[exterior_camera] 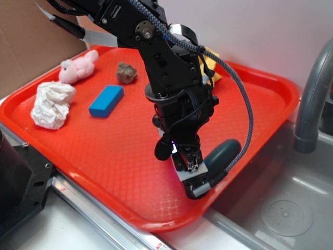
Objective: Grab the plastic pickle.
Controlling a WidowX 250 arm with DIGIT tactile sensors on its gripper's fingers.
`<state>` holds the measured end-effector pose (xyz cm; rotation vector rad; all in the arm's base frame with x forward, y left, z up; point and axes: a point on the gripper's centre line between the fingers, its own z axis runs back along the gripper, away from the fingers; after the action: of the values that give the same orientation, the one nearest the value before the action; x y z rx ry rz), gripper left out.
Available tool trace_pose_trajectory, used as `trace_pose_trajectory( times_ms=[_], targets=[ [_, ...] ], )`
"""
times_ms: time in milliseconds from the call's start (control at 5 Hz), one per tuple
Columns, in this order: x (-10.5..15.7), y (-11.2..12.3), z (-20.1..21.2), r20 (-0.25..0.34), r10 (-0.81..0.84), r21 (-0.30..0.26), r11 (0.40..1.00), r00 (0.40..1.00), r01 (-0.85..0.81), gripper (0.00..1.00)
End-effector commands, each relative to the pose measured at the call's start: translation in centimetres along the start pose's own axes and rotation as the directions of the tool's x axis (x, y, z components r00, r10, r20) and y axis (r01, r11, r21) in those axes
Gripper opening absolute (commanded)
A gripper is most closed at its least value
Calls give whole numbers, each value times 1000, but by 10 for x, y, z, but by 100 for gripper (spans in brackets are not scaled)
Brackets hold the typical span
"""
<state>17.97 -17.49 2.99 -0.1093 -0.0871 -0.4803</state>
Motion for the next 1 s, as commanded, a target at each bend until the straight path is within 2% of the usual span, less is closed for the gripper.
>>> trace_pose_trajectory(
  times_ms=[0,200,400,600,800],
  targets=[
    [1,11,43,135,104,-57,994,985,-97,100],
    [7,12,46,141,108,-74,992,984,-98,100],
    [19,14,35,122,104,-75,993,987,-95,100],
    [30,11,17,90,104,-75,992,990,-98,100],
    [35,2,8,93,95,-97,992,991,-86,100]
  ],
)
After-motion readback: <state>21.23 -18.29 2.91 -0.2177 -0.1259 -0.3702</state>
